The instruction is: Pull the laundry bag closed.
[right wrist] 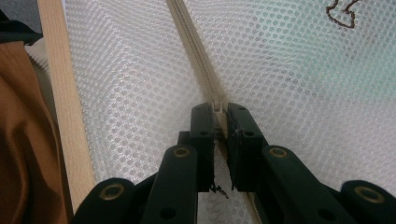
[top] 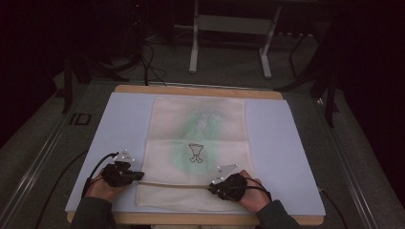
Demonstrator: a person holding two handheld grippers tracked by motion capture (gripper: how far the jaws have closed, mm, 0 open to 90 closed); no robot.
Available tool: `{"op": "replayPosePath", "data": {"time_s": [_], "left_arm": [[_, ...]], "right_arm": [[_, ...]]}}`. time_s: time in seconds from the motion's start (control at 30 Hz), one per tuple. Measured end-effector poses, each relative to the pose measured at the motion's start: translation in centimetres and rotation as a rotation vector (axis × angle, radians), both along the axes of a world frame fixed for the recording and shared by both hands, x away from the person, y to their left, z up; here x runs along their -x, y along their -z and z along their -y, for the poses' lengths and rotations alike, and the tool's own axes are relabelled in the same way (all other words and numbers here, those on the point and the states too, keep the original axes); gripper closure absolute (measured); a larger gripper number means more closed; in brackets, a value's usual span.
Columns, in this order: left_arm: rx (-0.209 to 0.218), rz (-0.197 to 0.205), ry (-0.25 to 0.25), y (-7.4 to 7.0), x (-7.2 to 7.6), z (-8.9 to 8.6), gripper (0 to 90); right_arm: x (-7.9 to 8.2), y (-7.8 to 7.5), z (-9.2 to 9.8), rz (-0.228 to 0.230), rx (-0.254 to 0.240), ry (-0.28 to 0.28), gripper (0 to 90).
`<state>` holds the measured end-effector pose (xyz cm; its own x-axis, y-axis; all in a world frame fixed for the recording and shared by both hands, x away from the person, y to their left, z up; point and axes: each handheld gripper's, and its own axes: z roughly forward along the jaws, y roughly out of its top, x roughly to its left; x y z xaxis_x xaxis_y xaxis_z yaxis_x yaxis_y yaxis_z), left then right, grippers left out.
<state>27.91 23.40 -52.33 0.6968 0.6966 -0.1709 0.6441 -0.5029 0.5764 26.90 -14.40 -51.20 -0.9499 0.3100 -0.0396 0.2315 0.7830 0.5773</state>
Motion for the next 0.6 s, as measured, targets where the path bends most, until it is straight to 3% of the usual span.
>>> {"op": "replayPosePath", "data": {"time_s": [0.6], "left_arm": [[-0.003, 0.000, -0.001, 0.0, 0.0, 0.0, 90.0]], "right_arm": [[0.0, 0.2, 1.6, -0.011, -0.004, 0.034, 82.2]]}}
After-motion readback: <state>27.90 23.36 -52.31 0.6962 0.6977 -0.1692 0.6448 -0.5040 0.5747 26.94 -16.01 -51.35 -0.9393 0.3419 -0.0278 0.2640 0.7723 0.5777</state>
